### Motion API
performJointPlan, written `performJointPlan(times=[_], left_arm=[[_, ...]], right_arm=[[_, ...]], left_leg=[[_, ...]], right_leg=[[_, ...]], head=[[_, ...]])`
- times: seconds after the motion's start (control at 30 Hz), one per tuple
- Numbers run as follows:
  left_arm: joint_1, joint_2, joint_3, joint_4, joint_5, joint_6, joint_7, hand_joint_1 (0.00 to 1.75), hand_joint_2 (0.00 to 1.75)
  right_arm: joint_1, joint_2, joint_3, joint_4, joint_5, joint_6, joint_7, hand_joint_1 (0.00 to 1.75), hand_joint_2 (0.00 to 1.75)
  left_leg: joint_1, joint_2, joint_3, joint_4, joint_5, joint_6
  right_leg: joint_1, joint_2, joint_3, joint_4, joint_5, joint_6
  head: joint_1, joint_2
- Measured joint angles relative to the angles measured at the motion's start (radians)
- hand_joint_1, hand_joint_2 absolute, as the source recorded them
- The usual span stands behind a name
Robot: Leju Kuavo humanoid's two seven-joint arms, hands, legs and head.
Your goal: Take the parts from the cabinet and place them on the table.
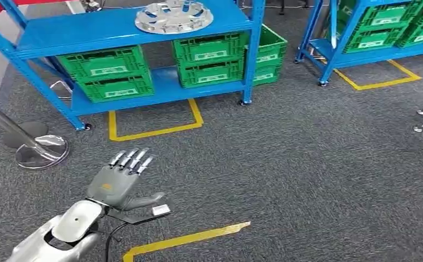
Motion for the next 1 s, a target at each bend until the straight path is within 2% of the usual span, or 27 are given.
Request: performJointPlan(times=[0.03,0.07,0.1,0.13,0.17,0.2,0.23,0.3,0.33,0.37,0.4,0.47,0.5,0.53,0.57,0.63,0.67,0.8,0.9,0.93,1.0], left_arm=[[-0.003,-0.002,0.000,0.000,0.001,0.000,0.000,0.00,0.00],[-0.002,-0.002,0.000,0.000,0.002,-0.001,0.000,0.00,0.00],[0.000,-0.002,0.000,0.000,0.003,-0.002,0.000,0.00,0.00],[0.001,-0.001,0.002,0.000,0.003,-0.002,0.000,0.00,0.00],[0.005,-0.004,0.001,0.000,0.003,-0.002,0.000,0.00,0.00],[0.001,-0.003,0.003,0.000,0.004,-0.002,0.000,0.00,0.00],[-0.002,-0.006,0.003,0.000,0.004,-0.003,0.001,0.00,0.00],[0.003,-0.011,0.003,0.000,0.004,-0.003,0.002,0.00,0.00],[0.008,-0.011,0.003,0.000,0.005,-0.003,0.002,0.00,0.00],[0.011,-0.011,0.003,0.000,0.005,-0.003,0.002,0.00,0.00],[0.012,-0.011,0.003,0.000,0.005,-0.003,0.002,0.00,0.00],[0.012,-0.012,0.003,0.000,0.005,-0.003,0.002,0.00,0.00],[0.012,-0.011,0.004,0.000,0.005,-0.003,0.002,0.00,0.00],[0.010,-0.011,0.005,0.000,0.005,-0.003,0.002,0.00,0.00],[0.010,-0.011,0.006,0.000,0.005,-0.003,0.002,0.00,0.00],[0.012,-0.009,0.009,0.000,0.005,-0.003,0.002,0.00,0.00],[0.011,-0.009,0.010,0.000,0.006,-0.003,0.002,0.00,0.00],[0.010,-0.010,0.010,0.000,0.029,-0.003,-0.008,0.00,0.00],[0.010,-0.011,0.010,0.000,0.045,-0.006,-0.011,0.00,0.00],[0.010,-0.012,0.010,0.000,0.050,-0.008,-0.014,0.00,0.00],[0.010,-0.014,0.010,0.000,0.063,-0.011,-0.022,0.00,0.00]], right_arm=[[0.000,0.000,0.000,0.000,0.000,0.000,0.000,0.00,0.00],[0.001,0.000,0.000,0.000,0.000,0.000,0.000,0.00,0.00],[-0.001,0.000,0.000,0.000,0.000,-0.001,0.000,0.00,0.00],[-0.005,0.000,0.000,0.000,0.000,-0.002,0.000,0.00,0.00],[-0.006,0.000,0.000,0.000,0.000,-0.003,0.000,0.00,0.00],[-0.007,0.000,0.000,0.000,0.000,-0.004,0.000,0.00,0.00],[-0.006,0.000,0.000,0.000,0.000,-0.004,0.000,0.00,0.00],[0.000,-0.002,0.000,0.000,0.000,-0.006,-0.004,0.00,0.00],[0.001,-0.002,0.000,0.000,0.000,-0.007,-0.006,0.00,0.00],[0.001,-0.002,0.000,0.000,0.000,-0.008,-0.006,0.00,0.00],[0.001,-0.002,0.000,0.000,0.000,-0.009,-0.006,0.00,0.00],[-0.001,-0.003,0.000,0.001,0.000,-0.010,-0.006,0.00,0.00],[-0.002,-0.003,0.000,0.001,0.000,-0.010,-0.006,0.00,0.00],[-0.003,-0.003,-0.001,0.001,0.000,-0.010,-0.007,0.00,0.00],[-0.002,-0.003,-0.001,0.001,0.000,-0.010,-0.006,0.00,0.00],[0.001,-0.002,-0.001,0.001,0.000,-0.011,-0.007,0.00,0.00],[0.001,-0.002,-0.001,0.001,0.000,-0.011,-0.007,0.00,0.00],[-0.002,-0.002,-0.001,0.001,0.000,-0.015,-0.007,0.00,0.00],[-0.004,-0.002,-0.001,0.001,0.000,-0.016,-0.007,0.00,0.00],[-0.004,-0.002,-0.001,0.001,0.000,-0.016,-0.007,0.00,0.00],[-0.004,-0.002,0.000,0.001,0.000,-0.016,-0.007,0.00,0.00]], left_leg=[[-0.001,-0.005,0.003,-0.015,-0.006,0.006],[-0.002,-0.013,-0.001,-0.013,-0.006,0.007],[-0.004,-0.027,-0.003,-0.013,-0.007,0.009],[-0.001,-0.040,0.000,-0.025,-0.003,0.016],[0.009,-0.048,0.012,-0.035,0.004,0.019],[0.011,-0.057,0.014,-0.039,0.004,0.021],[0.012,-0.063,0.013,-0.039,0.004,0.028],[0.011,-0.082,0.013,-0.038,0.002,0.030],[0.011,-0.088,0.014,-0.038,0.002,0.030],[0.011,-0.094,0.016,-0.037,0.001,0.030],[0.013,-0.099,0.019,-0.037,-0.002,0.027],[0.015,-0.106,0.027,-0.034,-0.008,0.017],[0.014,-0.107,0.026,-0.033,-0.010,0.012],[0.005,-0.110,0.018,-0.018,-0.015,0.007],[0.006,-0.111,0.016,-0.021,-0.014,0.004],[0.004,-0.111,0.018,-0.019,-0.015,0.046],[0.004,-0.111,0.018,-0.020,-0.015,0.055],[0.005,-0.110,0.023,-0.025,-0.014,0.055],[0.006,-0.110,0.023,-0.028,-0.011,0.049],[0.007,-0.110,0.023,-0.028,-0.012,0.042],[0.012,-0.110,0.025,-0.031,-0.013,0.007]], right_leg=[[0.002,-0.009,-0.001,0.001,-0.002,0.005],[0.001,-0.022,0.000,-0.002,-0.003,0.008],[0.000,-0.035,0.004,-0.006,-0.004,0.011],[0.002,-0.047,0.012,-0.008,-0.006,0.019],[-0.002,-0.020,0.008,-0.001,-0.018,0.026],[-0.003,0.036,-0.006,0.033,-0.039,0.029],[-0.004,0.062,-0.042,0.103,-0.073,0.031],[-0.004,0.077,-0.127,0.254,-0.127,0.036],[-0.004,0.078,-0.156,0.292,-0.126,0.036],[-0.004,0.078,-0.161,0.282,-0.101,0.037],[-0.005,0.077,-0.143,0.227,-0.052,0.039],[-0.011,0.078,-0.070,0.055,0.046,0.042],[-0.012,0.086,-0.053,0.024,0.035,0.042],[-0.012,0.089,-0.036,-0.006,0.036,0.034],[-0.014,0.088,-0.041,-0.001,0.037,0.025],[-0.013,0.088,-0.040,-0.001,0.038,0.026],[-0.011,0.089,-0.040,-0.001,0.038,0.025],[-0.007,0.091,-0.039,-0.001,0.036,0.016],[-0.005,0.090,-0.039,-0.001,0.034,0.012],[-0.004,0.090,-0.039,0.000,0.033,0.010],[-0.001,0.090,-0.039,0.001,0.032,0.008]], head=[[-0.001,0.000],[0.003,0.000],[-0.001,0.000],[0.000,0.000],[0.002,0.000],[0.003,0.000],[0.005,0.000],[0.008,0.000],[0.008,0.000],[0.008,0.000],[0.008,0.000],[0.009,0.000],[0.009,0.000],[0.010,0.000],[0.006,0.000],[0.006,0.000],[0.007,0.000],[0.007,0.000],[0.007,0.000],[0.007,0.000],[0.007,0.000]])
